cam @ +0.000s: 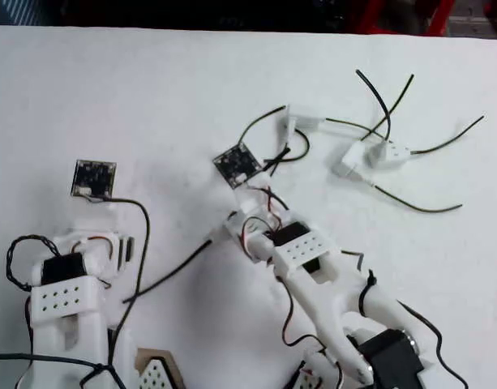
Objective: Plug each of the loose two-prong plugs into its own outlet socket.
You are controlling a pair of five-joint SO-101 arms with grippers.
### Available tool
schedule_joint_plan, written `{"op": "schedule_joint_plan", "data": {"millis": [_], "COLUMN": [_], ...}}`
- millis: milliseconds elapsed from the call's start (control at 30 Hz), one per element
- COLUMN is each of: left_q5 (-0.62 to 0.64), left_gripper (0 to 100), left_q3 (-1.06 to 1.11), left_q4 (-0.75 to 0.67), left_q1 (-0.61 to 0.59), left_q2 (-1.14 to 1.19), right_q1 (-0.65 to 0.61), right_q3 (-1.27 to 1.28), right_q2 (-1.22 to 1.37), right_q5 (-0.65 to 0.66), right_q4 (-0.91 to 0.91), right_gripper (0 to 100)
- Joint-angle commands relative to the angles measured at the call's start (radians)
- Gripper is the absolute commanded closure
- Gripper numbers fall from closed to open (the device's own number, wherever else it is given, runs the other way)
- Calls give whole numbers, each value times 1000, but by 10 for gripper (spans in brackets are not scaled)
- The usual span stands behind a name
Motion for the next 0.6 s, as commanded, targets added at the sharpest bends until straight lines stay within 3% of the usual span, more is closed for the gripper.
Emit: {"op": "schedule_joint_plan", "data": {"millis": [0,233,400,567], "left_q5": [11,-49,-49,-46], "left_gripper": [797,797,797,794], "left_q3": [-2,-2,-2,-2], "left_q4": [-18,-20,-20,-20], "left_q1": [-12,-12,-8,-7], "left_q2": [-21,-21,-21,-21], "right_q1": [-21,-7,81,150], "right_q3": [-6,-52,-158,-249], "right_q2": [36,35,36,35], "right_q5": [9,8,-2,-71], "right_q4": [4,4,10,77], "right_gripper": [981,981,974,826]}}
